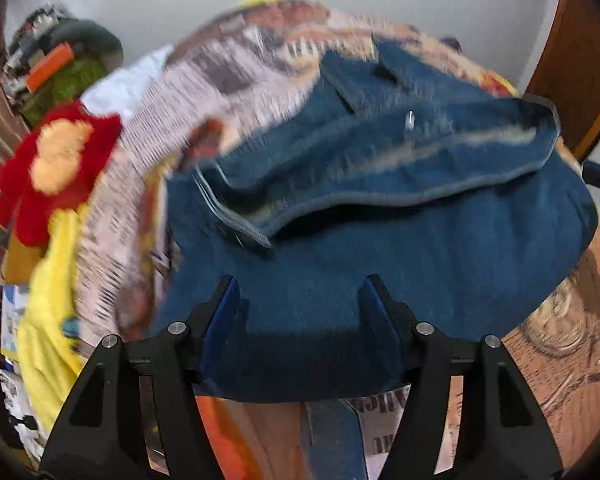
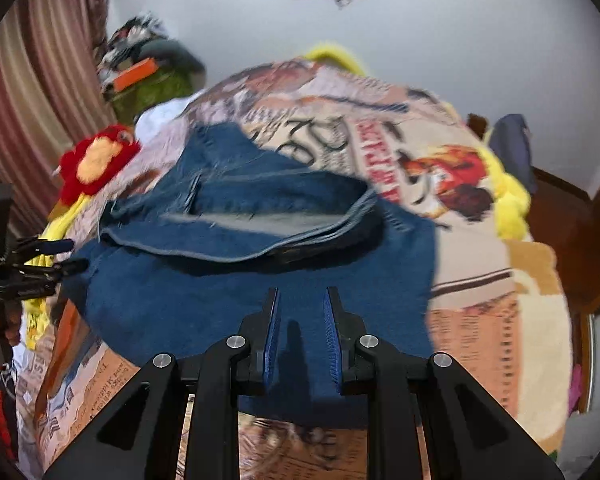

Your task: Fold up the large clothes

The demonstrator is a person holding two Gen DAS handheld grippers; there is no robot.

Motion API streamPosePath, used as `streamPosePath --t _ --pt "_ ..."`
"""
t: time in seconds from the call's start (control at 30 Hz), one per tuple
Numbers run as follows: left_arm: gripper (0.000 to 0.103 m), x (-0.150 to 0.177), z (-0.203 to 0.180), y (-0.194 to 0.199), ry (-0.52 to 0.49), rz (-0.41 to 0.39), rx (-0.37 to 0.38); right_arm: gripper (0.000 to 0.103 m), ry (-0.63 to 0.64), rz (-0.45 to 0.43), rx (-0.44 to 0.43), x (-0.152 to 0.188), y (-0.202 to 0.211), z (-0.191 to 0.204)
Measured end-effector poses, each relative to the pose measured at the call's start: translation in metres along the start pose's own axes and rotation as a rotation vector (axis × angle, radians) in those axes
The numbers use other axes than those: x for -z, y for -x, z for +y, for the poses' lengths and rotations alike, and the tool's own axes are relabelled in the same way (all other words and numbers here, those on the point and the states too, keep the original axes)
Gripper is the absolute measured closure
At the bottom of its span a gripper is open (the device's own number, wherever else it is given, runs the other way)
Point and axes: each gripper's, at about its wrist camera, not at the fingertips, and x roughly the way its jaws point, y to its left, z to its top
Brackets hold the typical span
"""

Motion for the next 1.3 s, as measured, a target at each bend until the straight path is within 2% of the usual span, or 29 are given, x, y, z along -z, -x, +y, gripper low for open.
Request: streamPosePath --t 0.1,0.2,0.3,0.37,0.43,0.53,0.67,0.73,0.87,1.0,1.13,1.3 --pt "0.039 0.001 0.001 -0.021 0.007 0.034 0.010 0.086 0.023 0.048 -0.016 0.001 -0.023 0.011" --pt "0.036 -0.008 0.012 -0.034 0.033 0.029 -0.005 0.086 0.045 0.093 -0.012 -0.001 -0.048 0.019" --pt "0.036 -0.026 0.024 -0.044 0.053 0.025 -0.030 0.086 0.066 0.082 0.005 -0.013 -0.063 0.021" --pt "0.036 -0.039 0.033 -0.050 0.063 0.017 -0.078 0.086 0.058 0.080 0.013 -0.028 -0.070 0.020" --pt "0.036 -0.053 0.043 -0.056 0.081 0.012 -0.096 0.086 0.032 0.065 0.010 -0.045 -0.076 0.014" --pt "0.036 -0.073 0.061 -0.058 0.175 0.002 -0.036 0.086 -0.025 0.031 -0.005 -0.067 -0.080 0.005" --pt "0.036 -0.094 0.072 -0.066 0.241 -0.035 -0.032 0.086 -0.074 -0.026 0.060 -0.089 -0.086 -0.006" --pt "0.034 -0.098 0.074 -0.077 0.260 -0.024 -0.039 0.086 -0.111 -0.007 0.086 -0.092 -0.096 -0.016" --pt "0.029 -0.103 0.074 -0.097 0.239 -0.002 -0.070 0.086 -0.187 0.030 0.033 -0.087 -0.108 -0.030" --pt "0.029 -0.109 0.072 -0.085 0.225 -0.016 -0.091 0.086 -0.159 0.043 0.042 -0.082 -0.095 -0.025" --pt "0.029 -0.111 0.070 -0.048 0.230 -0.077 -0.043 0.086 -0.103 0.004 0.010 -0.080 -0.066 -0.007" --pt "0.029 -0.100 0.048 -0.001 0.154 -0.146 -0.014 0.086 -0.068 -0.036 -0.066 -0.078 -0.036 0.022"
